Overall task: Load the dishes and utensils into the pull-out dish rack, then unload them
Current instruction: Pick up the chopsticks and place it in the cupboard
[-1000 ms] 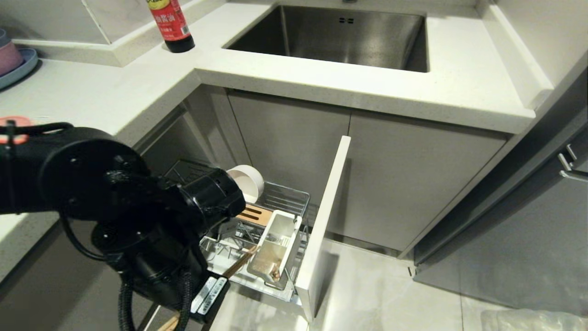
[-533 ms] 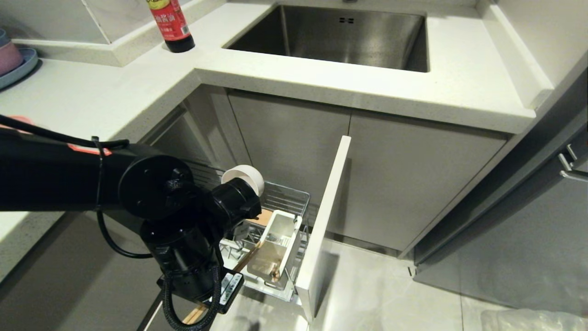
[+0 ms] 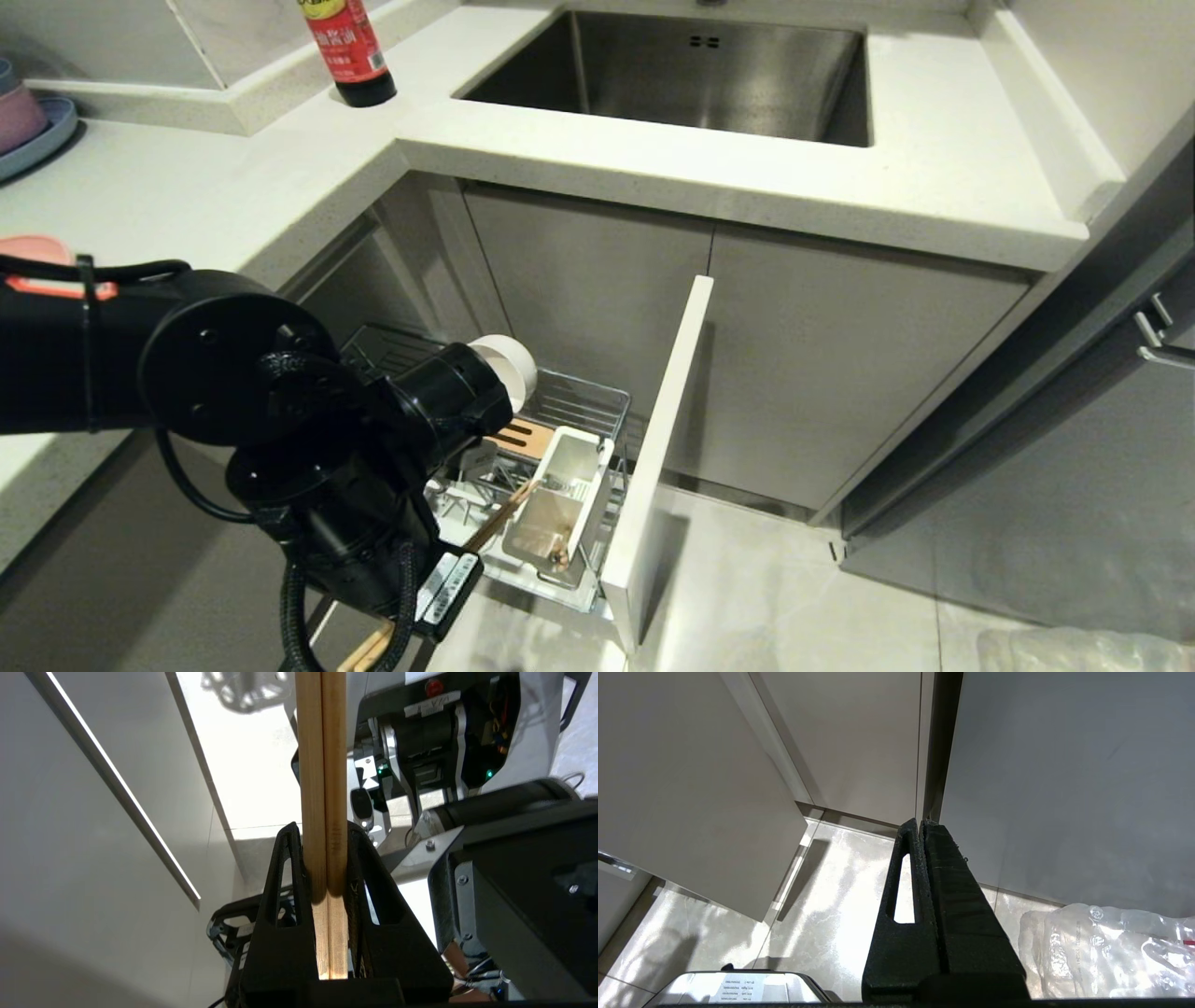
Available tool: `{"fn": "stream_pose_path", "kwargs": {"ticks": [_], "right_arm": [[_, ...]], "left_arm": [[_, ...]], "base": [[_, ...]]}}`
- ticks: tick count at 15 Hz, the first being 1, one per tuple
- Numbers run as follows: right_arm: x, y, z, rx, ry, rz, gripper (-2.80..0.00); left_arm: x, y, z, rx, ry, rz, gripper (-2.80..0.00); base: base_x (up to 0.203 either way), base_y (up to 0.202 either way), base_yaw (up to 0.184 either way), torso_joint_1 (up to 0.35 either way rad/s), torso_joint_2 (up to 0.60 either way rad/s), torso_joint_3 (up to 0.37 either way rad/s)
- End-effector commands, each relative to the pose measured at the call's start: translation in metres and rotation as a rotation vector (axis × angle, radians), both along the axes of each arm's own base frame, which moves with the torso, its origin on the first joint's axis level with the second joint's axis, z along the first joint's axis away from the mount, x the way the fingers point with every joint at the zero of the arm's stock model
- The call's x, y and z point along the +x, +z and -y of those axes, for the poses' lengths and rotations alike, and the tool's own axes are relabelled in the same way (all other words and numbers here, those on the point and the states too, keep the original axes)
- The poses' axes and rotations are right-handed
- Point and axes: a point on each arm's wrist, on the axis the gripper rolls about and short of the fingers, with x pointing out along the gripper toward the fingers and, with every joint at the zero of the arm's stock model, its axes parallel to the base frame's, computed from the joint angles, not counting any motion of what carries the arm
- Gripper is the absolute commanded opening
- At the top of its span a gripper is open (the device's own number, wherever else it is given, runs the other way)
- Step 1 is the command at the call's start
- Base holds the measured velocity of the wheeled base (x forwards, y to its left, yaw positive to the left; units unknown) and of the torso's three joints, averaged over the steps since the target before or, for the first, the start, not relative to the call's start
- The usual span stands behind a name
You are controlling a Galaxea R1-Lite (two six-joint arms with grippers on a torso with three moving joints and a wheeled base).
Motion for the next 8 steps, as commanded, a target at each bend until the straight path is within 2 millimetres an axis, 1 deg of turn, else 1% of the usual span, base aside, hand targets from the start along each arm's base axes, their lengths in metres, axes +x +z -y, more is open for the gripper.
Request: {"fn": "stream_pose_path", "kwargs": {"ticks": [1, 3, 5, 8], "right_arm": [[-0.0001, 0.0000, 0.0000, 0.000, 0.001, 0.001, -2.80], [0.0000, 0.0000, 0.0000, 0.000, 0.001, 0.000, -2.80], [0.0000, 0.0000, 0.0000, 0.000, 0.001, 0.000, -2.80], [0.0000, 0.0000, 0.0000, 0.000, 0.001, 0.000, -2.80]], "left_arm": [[-0.0035, 0.0004, -0.0012, 0.005, -0.003, -0.002, -2.80], [-0.0019, -0.0047, 0.0008, 0.018, -0.005, -0.023, -2.80], [-0.0092, -0.0045, -0.0012, 0.061, -0.017, -0.081, -2.80], [-0.0077, -0.0085, 0.0001, 0.074, -0.016, -0.099, -2.80]], "base": [[0.000, 0.000, 0.000, 0.000, 0.00, 0.000], [0.000, 0.000, 0.000, 0.000, 0.00, 0.000], [0.000, 0.000, 0.000, 0.000, 0.00, 0.000], [0.000, 0.000, 0.000, 0.000, 0.00, 0.000]]}}
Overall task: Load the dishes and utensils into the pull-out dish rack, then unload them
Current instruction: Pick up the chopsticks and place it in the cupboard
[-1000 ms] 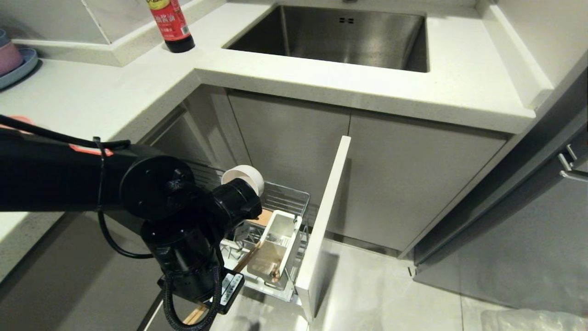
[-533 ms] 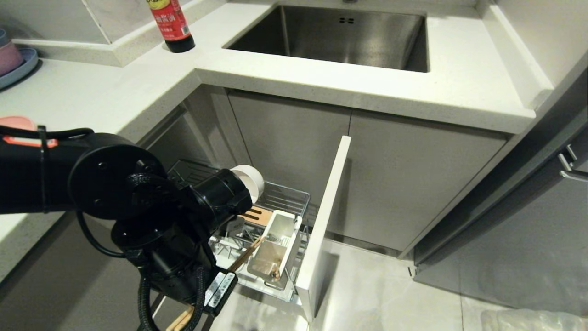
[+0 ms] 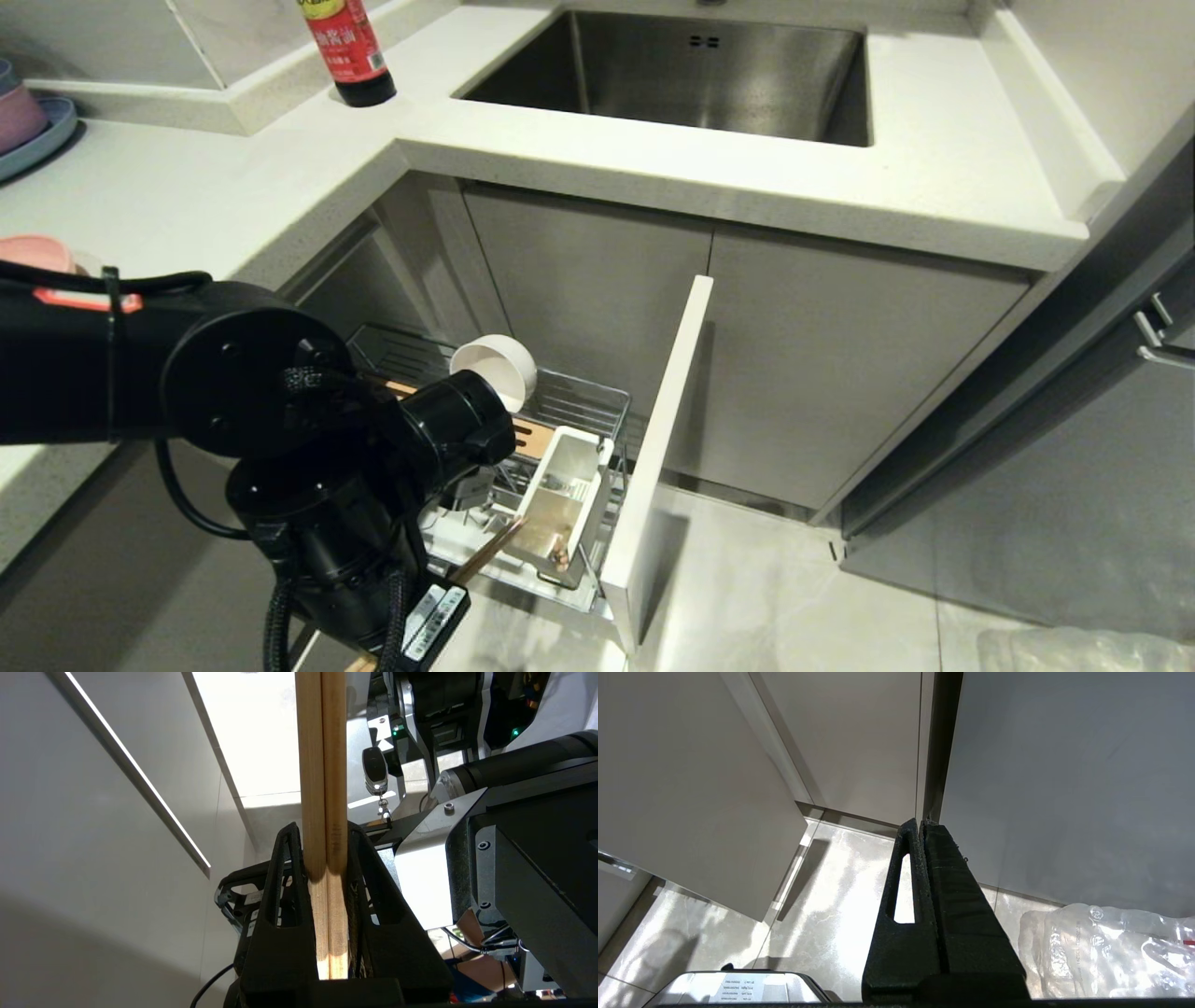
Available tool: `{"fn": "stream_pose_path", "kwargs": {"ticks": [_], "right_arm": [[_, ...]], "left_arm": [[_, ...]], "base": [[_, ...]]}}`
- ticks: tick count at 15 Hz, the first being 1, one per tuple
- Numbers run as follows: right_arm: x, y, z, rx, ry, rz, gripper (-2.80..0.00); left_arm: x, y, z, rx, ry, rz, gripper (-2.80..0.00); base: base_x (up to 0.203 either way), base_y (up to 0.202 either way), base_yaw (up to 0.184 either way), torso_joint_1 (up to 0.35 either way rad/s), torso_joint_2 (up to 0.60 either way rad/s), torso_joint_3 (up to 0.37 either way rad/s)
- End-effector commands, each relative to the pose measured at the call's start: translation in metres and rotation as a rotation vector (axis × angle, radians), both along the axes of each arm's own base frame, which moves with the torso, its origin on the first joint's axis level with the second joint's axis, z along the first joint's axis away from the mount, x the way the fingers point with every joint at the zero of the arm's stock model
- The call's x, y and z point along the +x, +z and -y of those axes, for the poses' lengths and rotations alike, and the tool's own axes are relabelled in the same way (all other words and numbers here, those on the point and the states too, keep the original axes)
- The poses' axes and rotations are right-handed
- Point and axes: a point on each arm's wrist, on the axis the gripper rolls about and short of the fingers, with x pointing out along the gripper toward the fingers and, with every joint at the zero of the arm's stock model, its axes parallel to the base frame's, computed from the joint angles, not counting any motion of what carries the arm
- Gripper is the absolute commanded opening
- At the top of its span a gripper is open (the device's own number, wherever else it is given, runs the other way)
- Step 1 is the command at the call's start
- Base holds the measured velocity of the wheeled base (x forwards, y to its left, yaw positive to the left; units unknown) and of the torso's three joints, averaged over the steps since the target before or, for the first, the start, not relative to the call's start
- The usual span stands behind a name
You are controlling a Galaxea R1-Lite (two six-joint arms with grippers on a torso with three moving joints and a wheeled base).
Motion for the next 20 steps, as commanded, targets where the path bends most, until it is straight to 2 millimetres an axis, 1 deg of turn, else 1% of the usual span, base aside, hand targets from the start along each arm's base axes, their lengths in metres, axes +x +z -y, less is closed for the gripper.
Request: {"fn": "stream_pose_path", "kwargs": {"ticks": [1, 4, 7, 11, 16, 18, 20], "right_arm": [[0.000, 0.000, 0.000, 0.000, 0.001, 0.001, -2.80], [0.000, 0.000, 0.000, 0.000, 0.001, 0.001, -2.80], [0.000, 0.000, 0.000, 0.000, 0.001, 0.001, -2.80], [0.000, 0.000, 0.000, 0.000, 0.001, 0.000, -2.80], [0.000, 0.000, 0.000, 0.000, 0.000, 0.001, -2.80], [0.000, 0.000, 0.000, 0.000, 0.001, 0.000, -2.80], [0.000, 0.000, 0.000, 0.000, 0.001, 0.001, -2.80]], "left_arm": [[0.002, -0.004, 0.002, 0.012, 0.002, -0.015, -2.80], [0.012, -0.014, 0.010, 0.030, -0.002, -0.038, -2.80], [0.017, -0.024, 0.020, 0.042, -0.015, -0.069, -2.80], [0.033, -0.042, 0.030, 0.028, -0.011, -0.064, -2.80], [0.055, -0.061, 0.027, 0.017, -0.011, -0.052, -2.80], [0.063, -0.063, 0.021, 0.006, -0.021, -0.040, -2.80], [0.067, -0.066, 0.020, 0.000, -0.023, -0.032, -2.80]], "base": [[0.000, 0.000, 0.000, 0.000, 0.00, 0.000], [0.000, 0.000, 0.000, 0.000, 0.00, 0.000], [0.000, 0.000, 0.000, 0.000, 0.00, 0.000], [0.000, 0.000, 0.000, 0.000, 0.00, 0.000], [0.000, 0.000, 0.000, 0.000, 0.00, 0.000], [0.000, 0.000, 0.000, 0.000, 0.00, 0.000], [0.000, 0.000, 0.000, 0.000, 0.00, 0.000]]}}
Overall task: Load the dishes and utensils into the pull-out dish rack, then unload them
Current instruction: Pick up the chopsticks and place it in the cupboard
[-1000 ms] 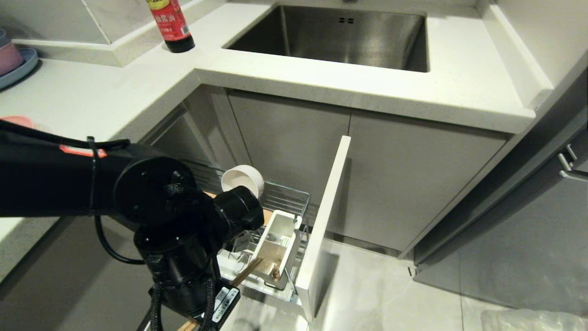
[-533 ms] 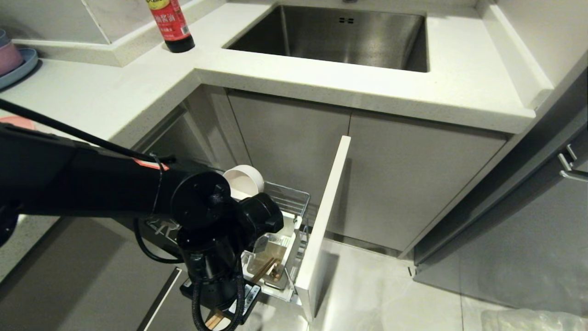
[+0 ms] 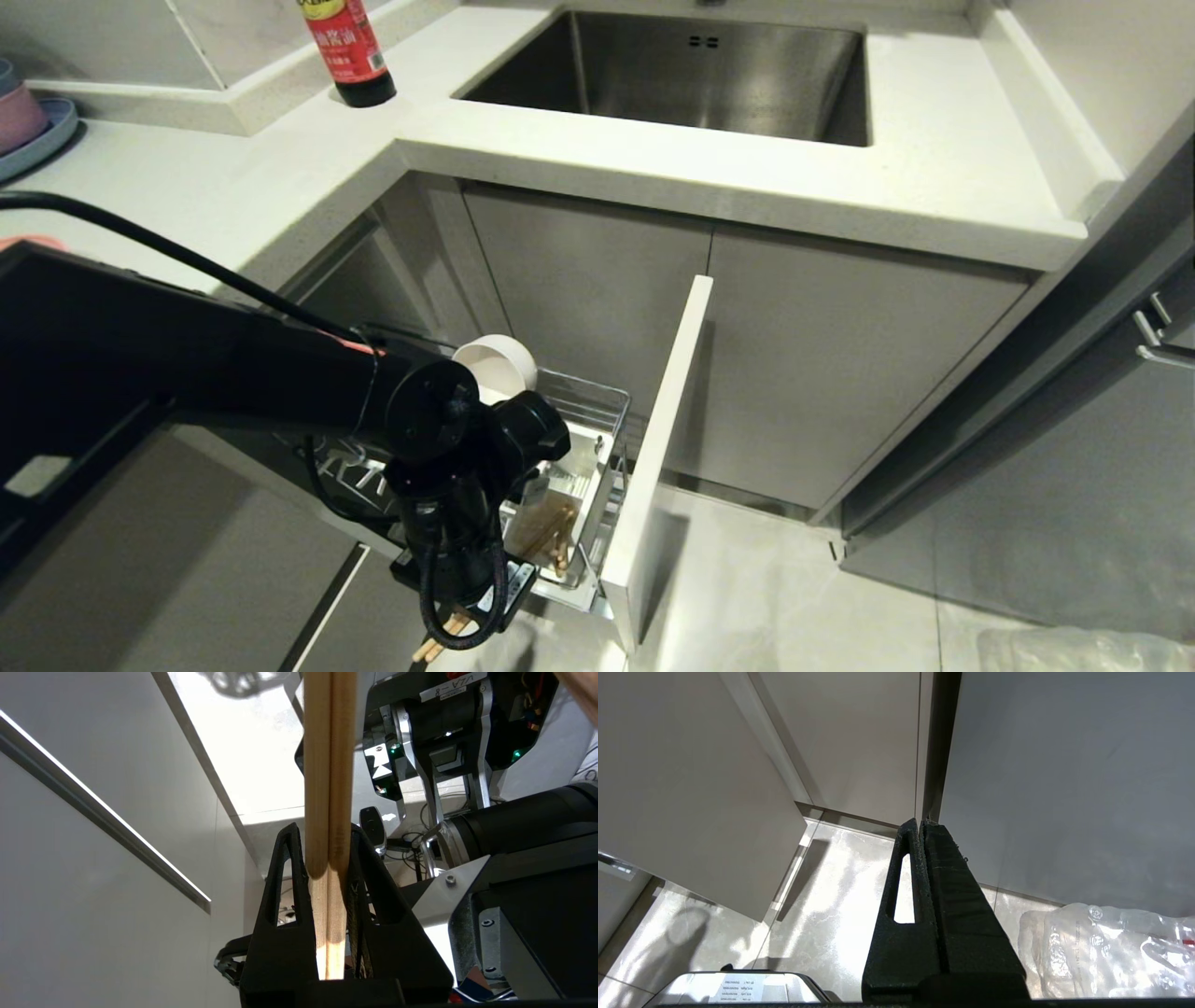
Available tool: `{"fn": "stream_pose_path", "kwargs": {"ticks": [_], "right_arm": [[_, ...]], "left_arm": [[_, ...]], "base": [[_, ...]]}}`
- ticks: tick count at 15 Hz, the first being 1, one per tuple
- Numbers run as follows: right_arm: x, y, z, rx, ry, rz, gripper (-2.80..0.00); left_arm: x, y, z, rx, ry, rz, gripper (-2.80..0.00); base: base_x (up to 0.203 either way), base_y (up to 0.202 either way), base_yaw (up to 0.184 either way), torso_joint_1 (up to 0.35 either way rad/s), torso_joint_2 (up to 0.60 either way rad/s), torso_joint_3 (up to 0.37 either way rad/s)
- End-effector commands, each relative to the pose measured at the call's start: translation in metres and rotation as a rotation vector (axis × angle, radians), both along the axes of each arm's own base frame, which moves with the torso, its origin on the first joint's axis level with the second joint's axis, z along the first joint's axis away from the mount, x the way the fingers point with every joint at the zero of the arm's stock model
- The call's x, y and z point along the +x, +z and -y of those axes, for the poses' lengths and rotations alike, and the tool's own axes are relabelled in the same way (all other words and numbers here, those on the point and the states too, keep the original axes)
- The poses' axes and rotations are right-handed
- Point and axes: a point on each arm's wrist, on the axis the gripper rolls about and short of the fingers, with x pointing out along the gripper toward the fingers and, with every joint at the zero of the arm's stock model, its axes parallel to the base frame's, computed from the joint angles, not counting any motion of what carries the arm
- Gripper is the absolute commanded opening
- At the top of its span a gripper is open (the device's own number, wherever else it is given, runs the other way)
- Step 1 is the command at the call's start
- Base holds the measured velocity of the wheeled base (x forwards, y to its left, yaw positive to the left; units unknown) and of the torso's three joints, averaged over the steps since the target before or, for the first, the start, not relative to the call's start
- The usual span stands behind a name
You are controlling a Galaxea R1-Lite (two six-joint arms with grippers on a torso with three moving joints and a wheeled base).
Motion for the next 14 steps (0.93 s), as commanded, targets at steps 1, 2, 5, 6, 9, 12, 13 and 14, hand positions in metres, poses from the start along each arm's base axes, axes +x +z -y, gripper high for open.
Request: {"fn": "stream_pose_path", "kwargs": {"ticks": [1, 2, 5, 6, 9, 12, 13, 14], "right_arm": [[0.0000, 0.0000, 0.0000, 0.000, 0.001, 0.000, -2.80], [0.0000, -0.0001, 0.0000, 0.000, 0.001, 0.000, -2.80], [0.0000, -0.0001, 0.0000, 0.000, 0.001, 0.001, -2.80], [0.0000, -0.0001, 0.0000, 0.000, 0.001, 0.001, -2.80], [-0.0001, -0.0001, 0.0000, 0.000, 0.001, 0.001, -2.80], [0.0001, -0.0001, 0.0000, 0.000, 0.001, -0.001, -2.80], [0.0000, -0.0001, 0.0000, 0.000, 0.001, 0.001, -2.80], [0.0000, -0.0001, 0.0000, 0.000, 0.001, 0.001, -2.80]], "left_arm": [[0.0044, -0.0038, -0.0015, 0.006, 0.006, -0.004, -2.80], [0.0067, -0.0042, -0.0002, 0.000, 0.003, 0.006, -2.80], [0.0088, -0.0050, 0.0008, -0.004, 0.004, 0.012, -2.80], [0.0090, -0.0048, 0.0009, -0.005, 0.002, 0.014, -2.80], [0.0096, -0.0044, 0.0013, -0.006, 0.002, 0.015, 0.00], [0.0108, -0.0027, 0.0020, -0.009, 0.004, 0.022, 0.00], [0.0106, -0.0022, 0.0019, -0.010, 0.004, 0.024, 0.00], [0.0104, -0.0004, 0.0018, -0.013, 0.004, 0.029, 0.00]], "base": [[0.000, 0.000, 0.000, 0.000, 0.00, 0.000], [0.000, 0.000, 0.000, 0.000, 0.00, 0.000], [0.000, 0.000, 0.000, 0.000, 0.00, 0.000], [0.000, 0.000, 0.000, 0.000, 0.00, 0.000], [0.000, 0.000, 0.000, 0.000, 0.00, 0.000], [0.000, 0.000, 0.000, 0.000, 0.00, 0.000], [0.000, 0.000, 0.000, 0.000, 0.00, 0.000], [0.000, 0.000, 0.000, 0.000, 0.00, 0.000]]}}
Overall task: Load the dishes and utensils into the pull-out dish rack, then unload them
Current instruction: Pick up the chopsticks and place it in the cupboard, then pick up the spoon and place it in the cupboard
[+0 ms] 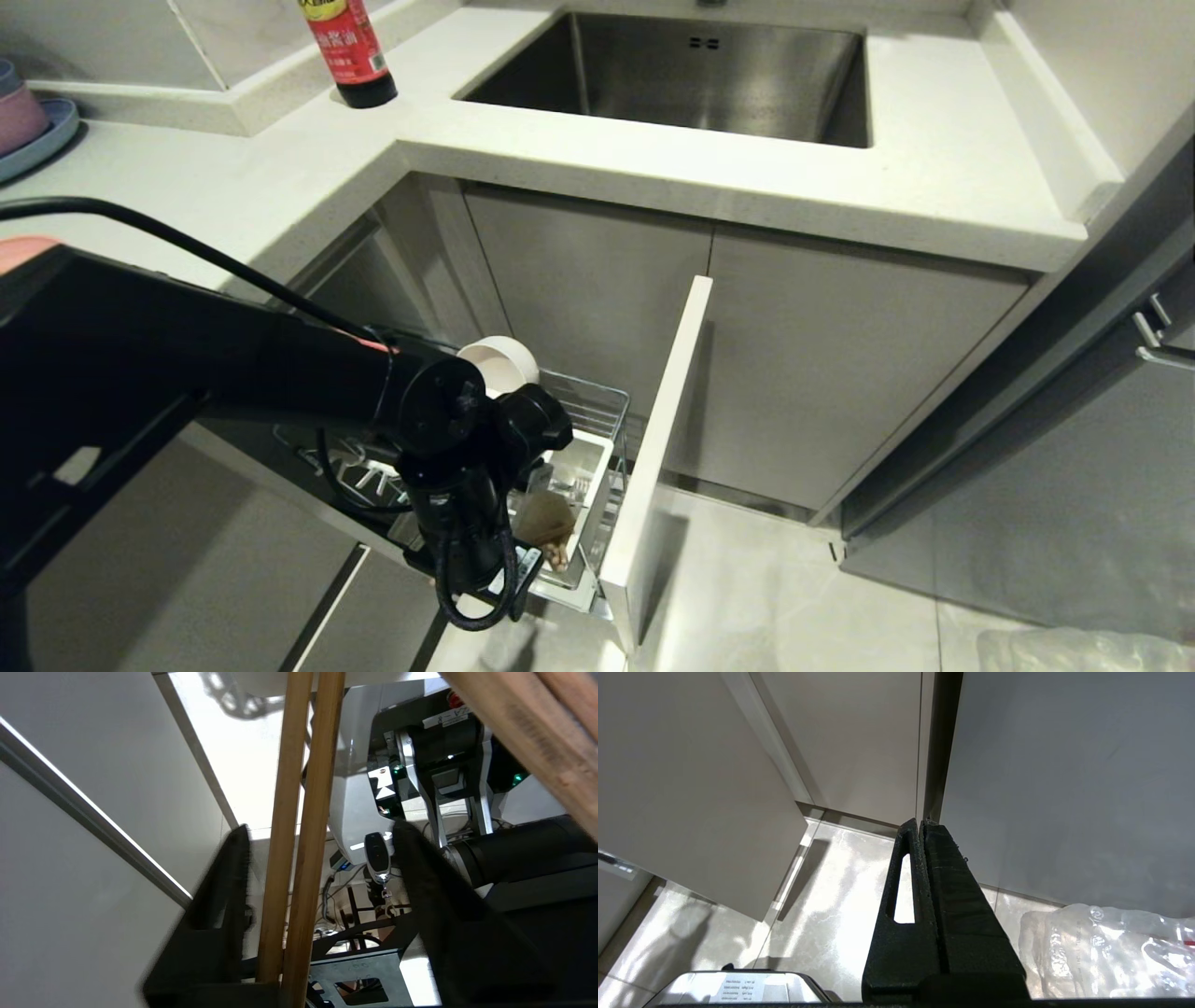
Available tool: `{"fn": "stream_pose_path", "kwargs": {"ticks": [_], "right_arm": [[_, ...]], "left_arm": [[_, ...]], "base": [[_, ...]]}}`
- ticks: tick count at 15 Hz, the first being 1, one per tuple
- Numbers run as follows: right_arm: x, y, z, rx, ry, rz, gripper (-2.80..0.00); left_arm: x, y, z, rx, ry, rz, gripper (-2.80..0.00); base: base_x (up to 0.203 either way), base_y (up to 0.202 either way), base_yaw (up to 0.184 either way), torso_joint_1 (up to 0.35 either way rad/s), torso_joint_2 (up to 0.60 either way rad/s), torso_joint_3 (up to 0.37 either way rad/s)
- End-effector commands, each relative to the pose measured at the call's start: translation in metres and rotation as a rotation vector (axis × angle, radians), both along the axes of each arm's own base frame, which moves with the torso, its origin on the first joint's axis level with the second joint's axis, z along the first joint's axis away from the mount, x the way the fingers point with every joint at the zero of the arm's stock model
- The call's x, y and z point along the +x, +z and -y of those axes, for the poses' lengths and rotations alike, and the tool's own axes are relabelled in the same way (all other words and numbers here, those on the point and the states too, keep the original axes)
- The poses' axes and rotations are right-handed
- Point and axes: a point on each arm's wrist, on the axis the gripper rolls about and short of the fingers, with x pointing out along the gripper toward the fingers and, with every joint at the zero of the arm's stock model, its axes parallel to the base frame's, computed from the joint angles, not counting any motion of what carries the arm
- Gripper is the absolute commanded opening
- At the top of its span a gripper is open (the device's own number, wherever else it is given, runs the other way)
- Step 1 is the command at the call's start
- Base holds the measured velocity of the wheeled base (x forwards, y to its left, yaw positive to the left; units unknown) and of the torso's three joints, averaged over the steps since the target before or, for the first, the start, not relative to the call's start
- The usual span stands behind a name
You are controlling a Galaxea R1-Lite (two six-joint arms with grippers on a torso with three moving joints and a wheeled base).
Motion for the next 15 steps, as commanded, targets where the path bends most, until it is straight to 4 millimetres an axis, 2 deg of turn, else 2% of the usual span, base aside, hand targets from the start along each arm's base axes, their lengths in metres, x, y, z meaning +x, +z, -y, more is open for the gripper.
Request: {"fn": "stream_pose_path", "kwargs": {"ticks": [1, 4, 10, 11, 15], "right_arm": [[0.000, 0.000, 0.000, 0.000, 0.001, 0.002, -2.80], [0.000, 0.000, 0.000, 0.000, 0.001, 0.000, -2.80], [0.000, 0.000, 0.000, 0.000, 0.001, -0.001, -2.80], [0.000, 0.000, 0.000, 0.000, 0.001, 0.000, -2.80], [0.000, 0.000, 0.000, 0.000, 0.001, 0.001, -2.80]], "left_arm": [[-0.001, 0.004, 0.000, -0.002, 0.001, 0.006, 0.00], [-0.004, 0.017, -0.002, -0.025, 0.001, 0.046, 0.00], [-0.022, 0.064, -0.017, -0.008, 0.018, 0.232, 0.00], [-0.027, 0.074, -0.021, -0.007, 0.022, 0.271, -2.80], [-0.049, 0.108, -0.034, -0.007, 0.048, 0.419, -2.80]], "base": [[0.000, 0.000, 0.000, 0.000, 0.00, 0.000], [0.000, 0.000, 0.000, 0.000, 0.00, 0.000], [0.000, 0.000, 0.000, 0.000, 0.00, 0.000], [0.000, 0.000, 0.000, 0.000, 0.00, 0.000], [0.000, 0.000, 0.000, 0.000, 0.00, 0.000]]}}
